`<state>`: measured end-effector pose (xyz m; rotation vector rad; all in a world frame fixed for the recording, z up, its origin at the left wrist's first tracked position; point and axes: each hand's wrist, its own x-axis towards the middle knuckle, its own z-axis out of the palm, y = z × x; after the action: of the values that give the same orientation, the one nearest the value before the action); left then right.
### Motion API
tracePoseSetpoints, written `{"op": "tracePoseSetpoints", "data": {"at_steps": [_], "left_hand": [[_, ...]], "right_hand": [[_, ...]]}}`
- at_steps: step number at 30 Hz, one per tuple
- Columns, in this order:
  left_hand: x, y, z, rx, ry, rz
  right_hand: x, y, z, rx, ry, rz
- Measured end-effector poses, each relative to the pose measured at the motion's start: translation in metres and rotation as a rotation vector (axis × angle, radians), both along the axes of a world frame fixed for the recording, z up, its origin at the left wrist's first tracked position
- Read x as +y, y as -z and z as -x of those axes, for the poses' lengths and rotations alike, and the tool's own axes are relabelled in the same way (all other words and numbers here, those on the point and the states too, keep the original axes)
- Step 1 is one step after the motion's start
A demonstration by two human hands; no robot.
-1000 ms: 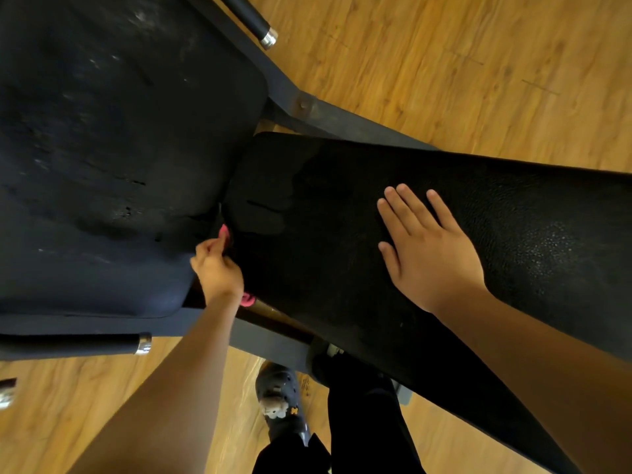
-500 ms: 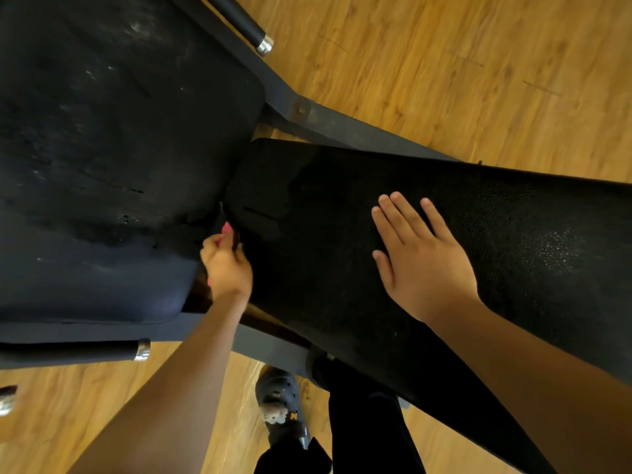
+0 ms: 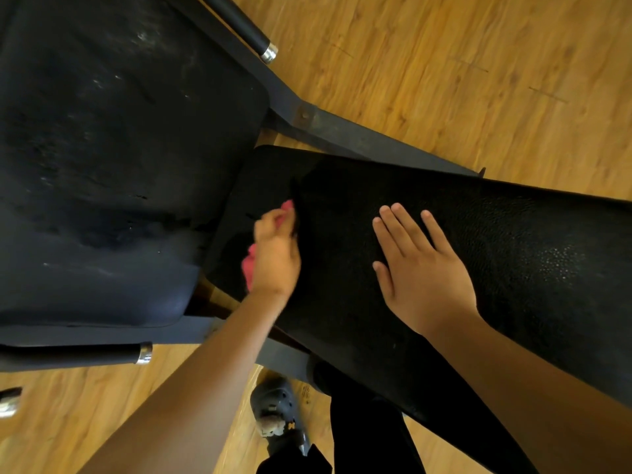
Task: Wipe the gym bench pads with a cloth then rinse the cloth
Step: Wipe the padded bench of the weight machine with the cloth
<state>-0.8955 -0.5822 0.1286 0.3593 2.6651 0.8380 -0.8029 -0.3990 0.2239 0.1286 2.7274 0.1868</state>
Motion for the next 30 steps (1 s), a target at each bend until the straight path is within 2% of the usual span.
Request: {"op": "tracePoseSetpoints", "data": {"at_steps": [2, 5, 7, 10, 12, 15, 20, 26, 30], "left_hand": [[0.019, -0.015, -0.018, 0.026, 0.105, -0.071], [0.016, -0.013, -0.016, 0.016, 0.133, -0.081], [0.002, 0.001, 0.001, 0.005, 0.086, -0.050], [-0.003, 0.012, 0.023, -0.082, -0.103, -0.001], [0.011, 0.007, 0.024, -0.074, -0.124, 0.010], [0.034, -0.005, 0.013, 0.021, 0.016, -0.064], [0.023, 0.004, 0.029, 0.055, 0.131, -0.066], [0.035, 0.005, 0.046, 0.024, 0.025, -0.038], [0.066, -0.010, 0.046, 0.130, 0.227, -0.103]], "right_hand": [[0.000, -0.001, 0.001, 0.001, 0.004, 0.009], [-0.001, -0.002, 0.001, -0.005, 0.005, 0.013], [0.000, -0.002, 0.001, -0.005, 0.005, 0.014], [0.001, 0.000, 0.000, 0.004, -0.002, 0.025], [0.001, 0.001, 0.000, 0.009, -0.002, 0.025], [0.000, 0.000, 0.000, 0.003, 0.014, 0.030], [0.001, 0.001, 0.000, 0.008, 0.013, 0.045], [0.001, 0.001, 0.000, 0.001, 0.015, 0.050], [0.001, 0.002, 0.001, -0.013, 0.015, 0.051]]}}
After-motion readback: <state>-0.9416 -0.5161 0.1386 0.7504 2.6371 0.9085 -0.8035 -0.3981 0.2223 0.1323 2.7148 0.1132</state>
